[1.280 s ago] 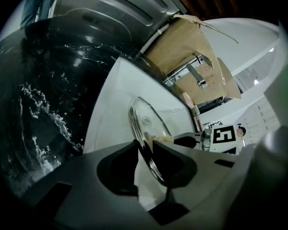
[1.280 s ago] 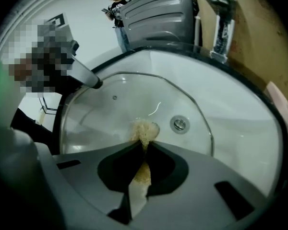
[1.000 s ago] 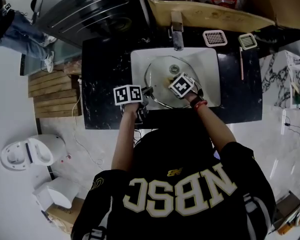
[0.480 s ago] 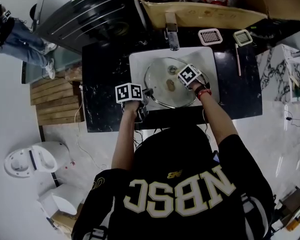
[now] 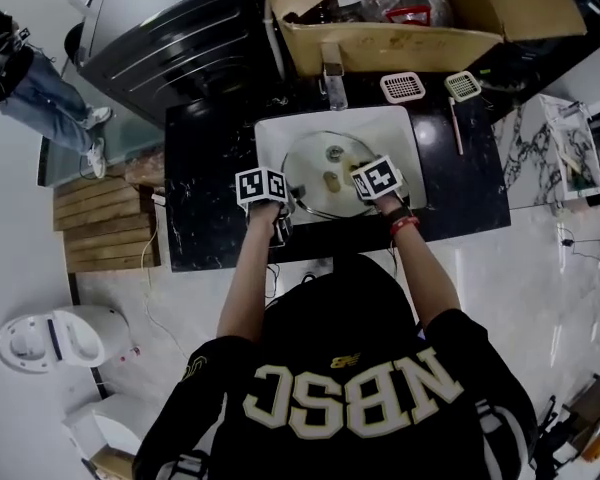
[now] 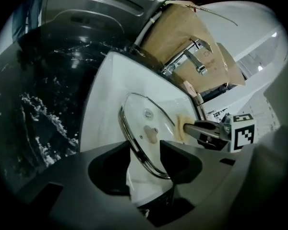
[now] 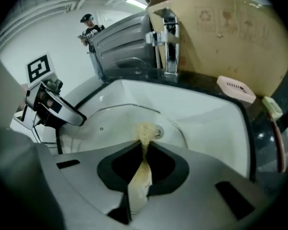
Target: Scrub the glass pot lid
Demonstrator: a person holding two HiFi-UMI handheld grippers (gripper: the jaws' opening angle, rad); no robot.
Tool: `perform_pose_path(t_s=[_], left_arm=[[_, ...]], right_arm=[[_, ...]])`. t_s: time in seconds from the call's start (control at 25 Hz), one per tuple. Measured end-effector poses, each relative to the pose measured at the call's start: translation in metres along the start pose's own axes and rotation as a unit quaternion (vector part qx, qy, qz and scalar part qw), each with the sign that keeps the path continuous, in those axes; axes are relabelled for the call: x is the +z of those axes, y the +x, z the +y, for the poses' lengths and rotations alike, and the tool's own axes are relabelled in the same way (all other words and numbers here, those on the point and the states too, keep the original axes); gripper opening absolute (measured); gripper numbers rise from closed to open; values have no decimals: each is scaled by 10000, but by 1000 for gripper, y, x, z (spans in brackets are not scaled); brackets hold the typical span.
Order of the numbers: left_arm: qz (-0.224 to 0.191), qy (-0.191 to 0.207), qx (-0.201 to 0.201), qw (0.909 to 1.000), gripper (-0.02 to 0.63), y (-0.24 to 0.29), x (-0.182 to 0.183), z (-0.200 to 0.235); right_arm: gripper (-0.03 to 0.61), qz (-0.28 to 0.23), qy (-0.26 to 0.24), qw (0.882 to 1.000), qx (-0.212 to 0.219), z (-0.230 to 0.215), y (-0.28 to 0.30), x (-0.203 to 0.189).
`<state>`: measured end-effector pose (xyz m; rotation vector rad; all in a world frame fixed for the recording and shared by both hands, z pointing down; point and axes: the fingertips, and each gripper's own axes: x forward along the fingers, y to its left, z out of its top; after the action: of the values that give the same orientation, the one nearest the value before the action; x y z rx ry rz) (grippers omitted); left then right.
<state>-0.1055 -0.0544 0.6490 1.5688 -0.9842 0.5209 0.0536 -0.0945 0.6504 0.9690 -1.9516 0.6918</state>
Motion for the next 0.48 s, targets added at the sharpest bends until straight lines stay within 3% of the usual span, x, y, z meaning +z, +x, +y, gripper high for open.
perform_pose_path(t_s=[0.2, 0.32, 0.48], left_arm=[[-358, 25, -166, 9992, 206, -21, 1, -2], [-746, 234, -416, 9961, 206, -43, 9, -14], [-1622, 870, -637, 9808, 202, -87, 28, -40]], right_arm=[[36, -643, 391, 9971, -107, 21, -38, 5], [38, -1272, 711, 9890, -238, 29, -65, 23], [40, -2110, 904, 9724, -417, 45, -104, 47]])
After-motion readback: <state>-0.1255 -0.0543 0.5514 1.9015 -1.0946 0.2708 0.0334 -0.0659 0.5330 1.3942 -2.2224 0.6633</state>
